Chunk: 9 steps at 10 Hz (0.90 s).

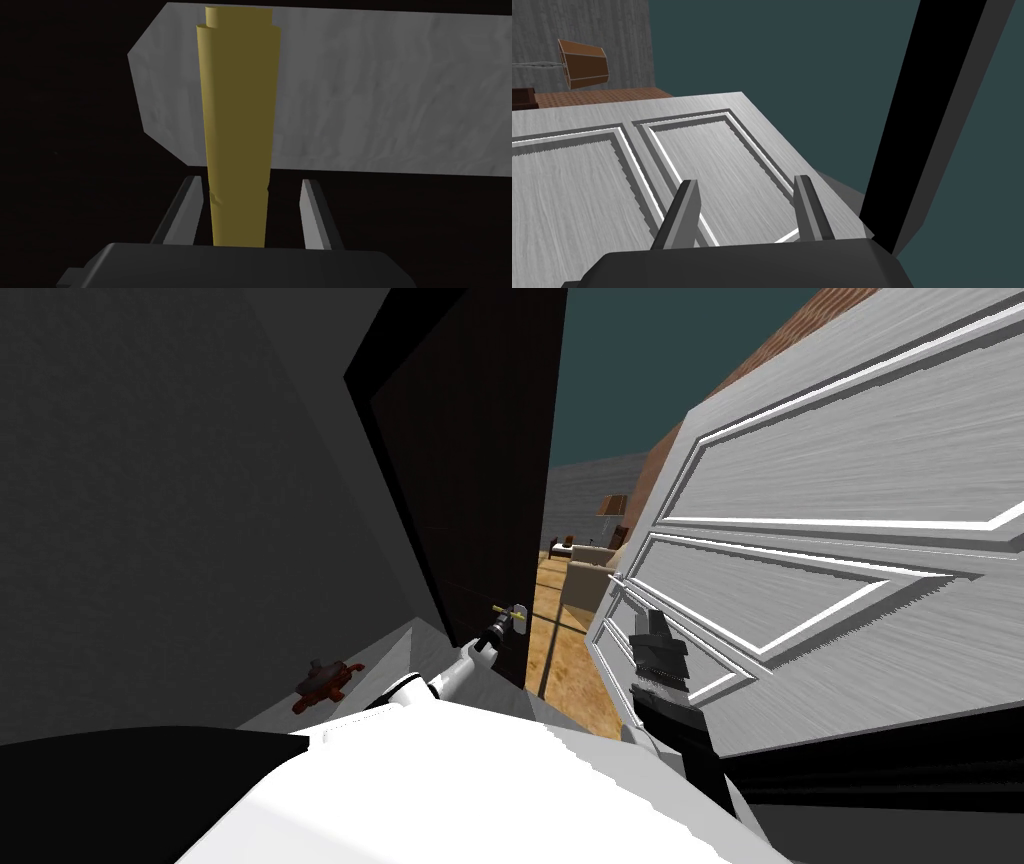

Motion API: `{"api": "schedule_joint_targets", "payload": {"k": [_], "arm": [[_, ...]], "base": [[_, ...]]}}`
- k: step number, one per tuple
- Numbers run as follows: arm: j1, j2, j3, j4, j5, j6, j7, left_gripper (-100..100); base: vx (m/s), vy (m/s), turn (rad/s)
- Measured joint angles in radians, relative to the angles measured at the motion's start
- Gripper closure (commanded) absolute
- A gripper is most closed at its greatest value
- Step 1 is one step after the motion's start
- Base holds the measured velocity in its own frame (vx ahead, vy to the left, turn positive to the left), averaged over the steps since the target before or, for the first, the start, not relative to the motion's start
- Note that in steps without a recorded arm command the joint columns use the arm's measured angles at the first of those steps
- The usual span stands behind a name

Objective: Push the door open

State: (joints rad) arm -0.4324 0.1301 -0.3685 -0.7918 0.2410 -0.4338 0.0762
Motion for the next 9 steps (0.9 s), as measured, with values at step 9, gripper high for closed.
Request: {"api": "schedule_joint_targets", "payload": {"k": [9], "arm": [[-0.01,-0.002,0.024,0.032,0.002,0.0,-0.007,100]], "base": [[0.068,-0.046,0.017]]}}
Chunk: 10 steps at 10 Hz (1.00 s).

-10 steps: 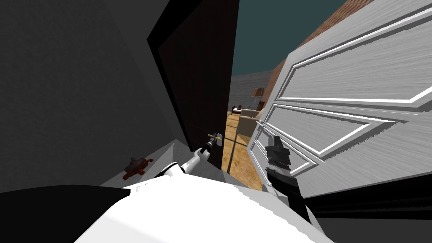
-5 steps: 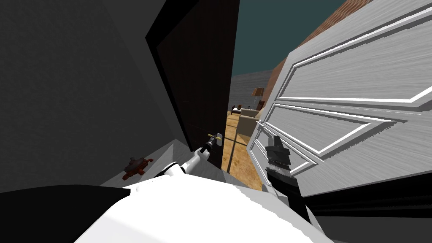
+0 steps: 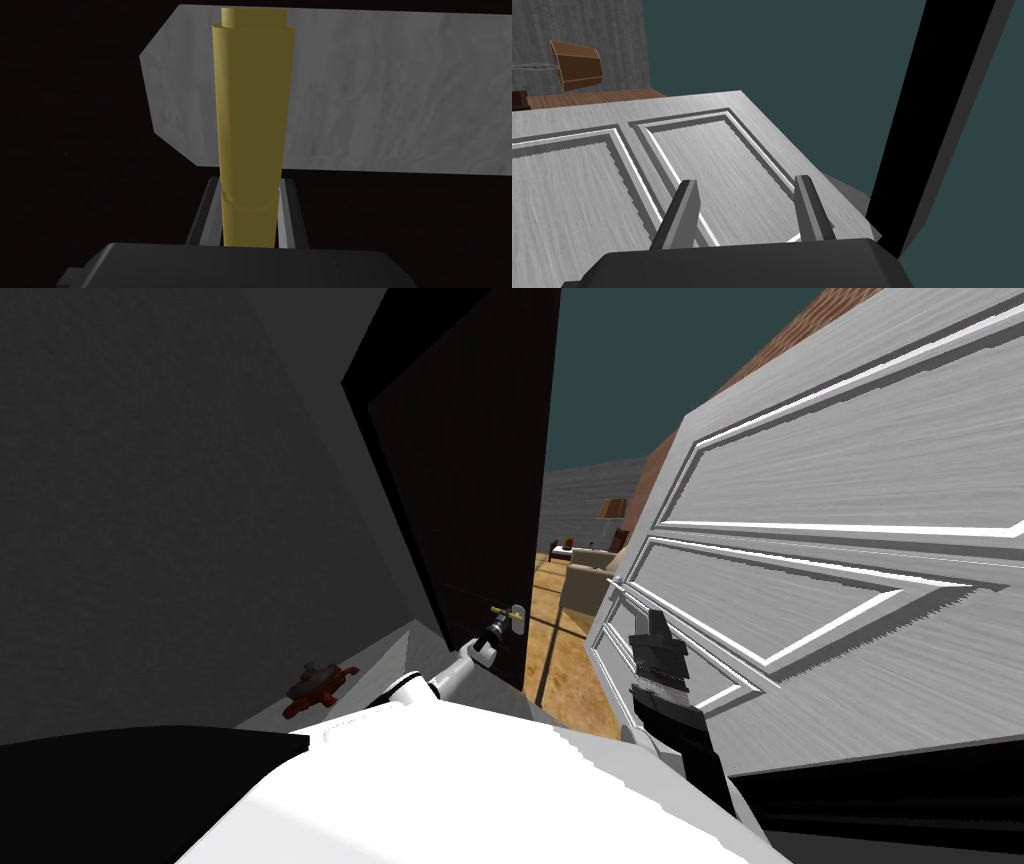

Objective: Push the door open

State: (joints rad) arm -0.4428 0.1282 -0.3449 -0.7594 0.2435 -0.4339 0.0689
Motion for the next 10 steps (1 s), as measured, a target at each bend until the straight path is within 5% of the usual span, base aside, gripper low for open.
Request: {"api": "schedule_joint_targets", "payload": {"k": [10], "arm": [[-0.004,0.025,0.124,0.032,0.014,-0.01,-0.035,100]], "base": [[0.164,-0.149,0.064]]}}
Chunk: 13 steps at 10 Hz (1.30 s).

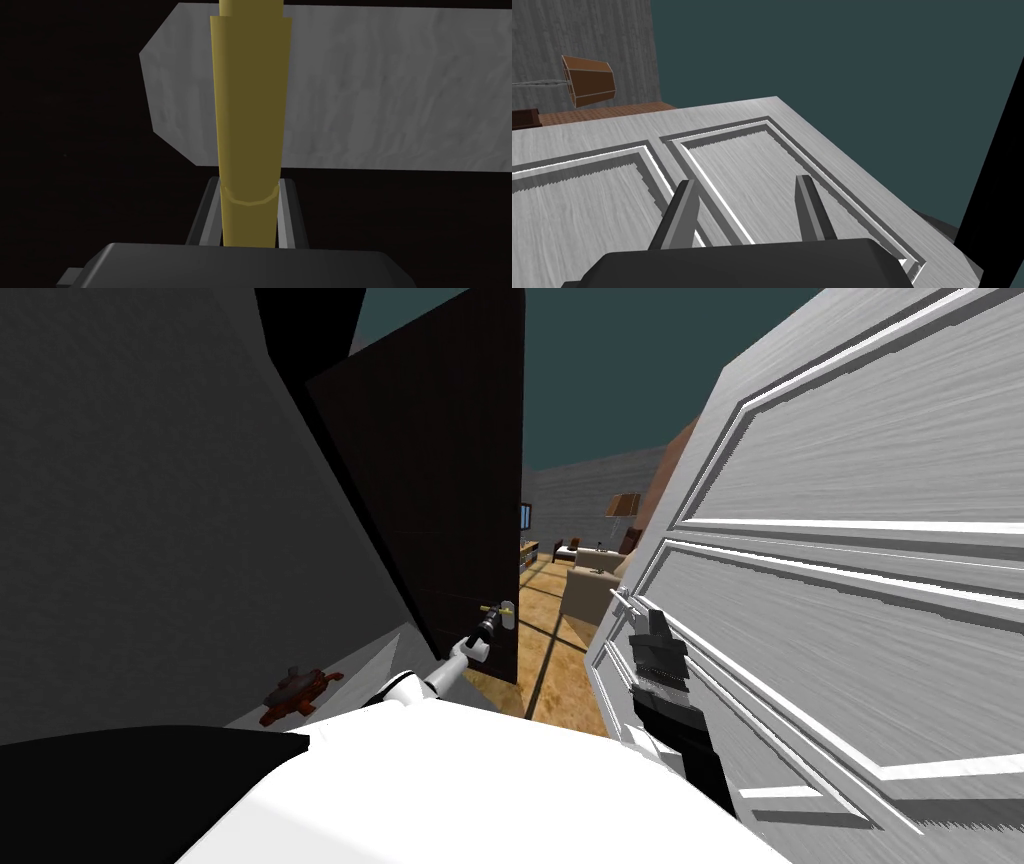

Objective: Push the door open

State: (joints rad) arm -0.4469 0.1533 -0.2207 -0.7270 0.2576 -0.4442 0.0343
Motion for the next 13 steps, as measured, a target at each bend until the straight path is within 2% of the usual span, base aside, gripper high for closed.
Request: {"api": "schedule_joint_targets", "payload": {"k": [1,4,5,6,7,8,9,13], "arm": [[-0.016,0.0,0.011,0.034,0.001,-0.017,0.001,100],[0.023,0.01,0.039,-0.02,0.003,0.006,-0.015,100],[0.026,0.014,0.05,-0.017,0.004,0.007,-0.018,100],[0.005,0.013,0.063,0.022,0.006,-0.005,-0.02,100],[0.002,0.019,0.075,0.033,0.008,-0.014,-0.019,100],[0.017,0.022,0.09,0.001,0.01,0.004,-0.028,100],[0.015,0.023,0.106,-0.005,0.012,0.016,-0.037,100],[0.004,0.036,0.149,0.042,0.017,-0.01,-0.045,100]], "base": [[0.066,-0.091,0.043],[0.113,-0.115,0.057],[0.128,-0.132,0.073],[0.139,-0.152,0.056],[0.13,-0.141,0.089],[0.121,-0.138,0.074],[0.139,-0.132,0.051],[0.15,-0.137,0.063]]}}
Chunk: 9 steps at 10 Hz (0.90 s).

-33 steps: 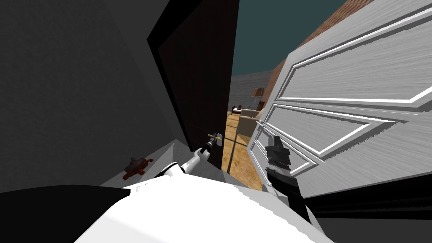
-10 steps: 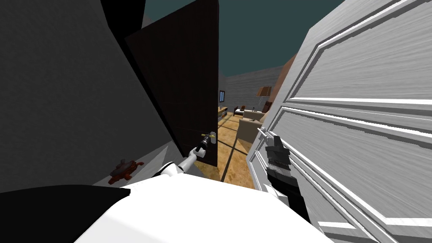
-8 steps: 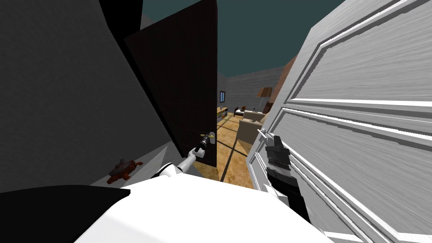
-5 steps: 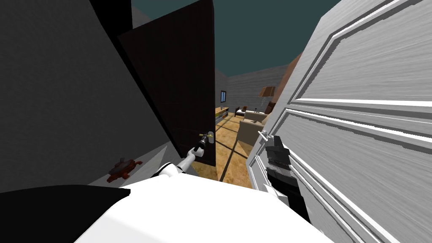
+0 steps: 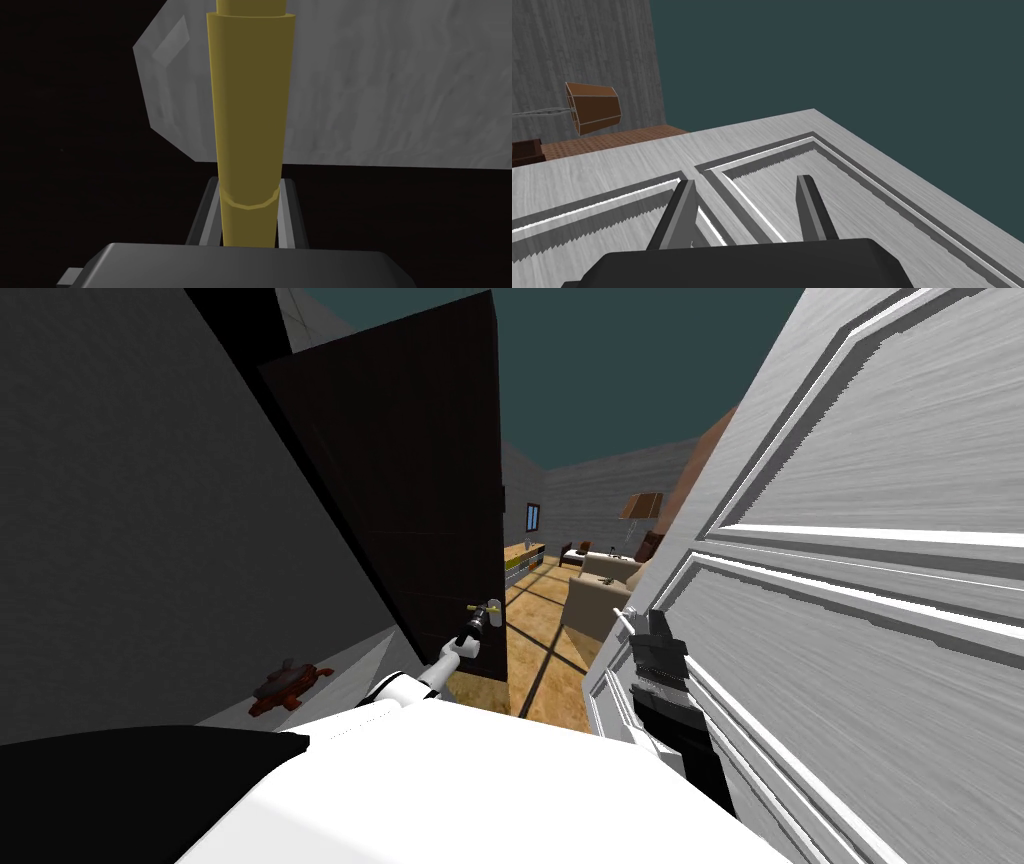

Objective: Push the door open

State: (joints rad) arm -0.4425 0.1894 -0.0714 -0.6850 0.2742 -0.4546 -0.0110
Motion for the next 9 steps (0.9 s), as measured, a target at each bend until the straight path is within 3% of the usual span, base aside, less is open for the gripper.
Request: {"api": "schedule_joint_targets", "payload": {"k": [3,4,6,9], "arm": [[0.006,0.005,0.022,-0.015,0.003,0.011,-0.009,100],[0.008,-0.004,0.029,-0.015,0.004,0.013,-0.019,100],[-0.01,-0.023,0.04,0.024,0.005,0.0,-0.039,100],[-0.017,-0.019,0.05,0.011,0.006,-0.007,-0.047,100]], "base": [[0.119,-0.042,0.051],[0.21,-0.003,0.128],[0.181,-0.012,0.07],[0.073,-0.013,0.041]]}}
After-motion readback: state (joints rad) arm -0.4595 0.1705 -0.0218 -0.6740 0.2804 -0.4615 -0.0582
